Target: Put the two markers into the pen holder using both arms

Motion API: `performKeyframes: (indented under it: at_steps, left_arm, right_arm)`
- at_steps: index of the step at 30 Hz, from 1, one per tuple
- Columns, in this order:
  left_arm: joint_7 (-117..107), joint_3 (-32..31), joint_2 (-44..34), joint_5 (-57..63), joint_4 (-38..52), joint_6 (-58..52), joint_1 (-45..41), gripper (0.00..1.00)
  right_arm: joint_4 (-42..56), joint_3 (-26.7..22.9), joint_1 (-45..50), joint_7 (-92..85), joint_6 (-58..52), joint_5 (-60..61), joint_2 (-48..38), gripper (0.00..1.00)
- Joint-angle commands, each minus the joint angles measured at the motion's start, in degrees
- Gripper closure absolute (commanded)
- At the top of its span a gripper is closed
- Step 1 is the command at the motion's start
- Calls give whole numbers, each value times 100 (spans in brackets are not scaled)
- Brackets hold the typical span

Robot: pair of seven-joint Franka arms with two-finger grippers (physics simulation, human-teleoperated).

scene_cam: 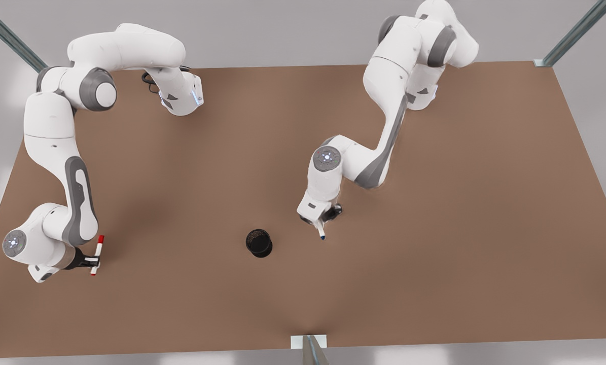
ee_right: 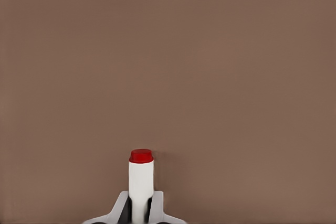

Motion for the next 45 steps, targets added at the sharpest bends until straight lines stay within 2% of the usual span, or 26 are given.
performKeyframes:
  at_steps: [1,4,5,7,8,11,13,14,15,16,19,22,25,28,45]
  left_arm:
    - [-7084,486,168,-95,218,432,-533,77]
    - [-7049,213,388,-472,456,2146,-507,77]
    - [-7022,64,502,-473,464,3085,-437,77]
    - [-6531,72,906,-402,771,3843,-489,77]
    - [-6136,248,1275,-385,1299,3993,-472,77]
    - [-4922,441,1407,-385,1361,4555,-322,77]
    - [-4544,748,1407,-376,1229,4362,-603,77]
    - [-4448,1039,1416,-384,1001,4344,-876,77]
    - [-4351,1066,1556,-376,974,4344,-911,77]
    - [-4333,1355,1644,-271,930,4152,-1104,78]
    - [-4025,1725,1794,195,807,3571,-1298,78]
    - [-4025,1962,1864,283,807,3413,-1377,78]
    - [-4069,1997,1961,275,886,3430,-1377,78]
    - [-4324,2076,2084,257,983,3430,-1394,78]
    - [-5238,2243,2734,266,1396,3861,-1333,78]
  right_arm:
    - [3,190,-68,-8,-209,-12,-21,71]
    - [3,752,-261,-17,-472,-12,-56,71]
    - [12,1059,-366,-17,-622,-12,-82,71]
    - [82,1648,-481,-78,-807,-12,-108,71]
    - [91,1991,-534,-87,-842,-12,-108,71]
    - [100,2861,-543,-131,-842,190,-65,71]
    - [108,3117,-543,-342,-833,480,-38,71]
    - [100,3117,-543,-693,-842,954,-3,71]
    - [100,3178,-534,-860,-842,1069,76,71]
    - [100,3213,-534,-1247,-842,1297,94,71]
    - [117,3222,-534,-2917,-789,2132,190,72]
    - [442,3257,-516,-4024,-771,2589,489,72]
    - [574,3635,-507,-4621,-543,2695,788,72]
    - [574,3714,-490,-5316,-481,2827,885,72]
    - [565,3811,-499,-5809,-262,2976,1245,72]
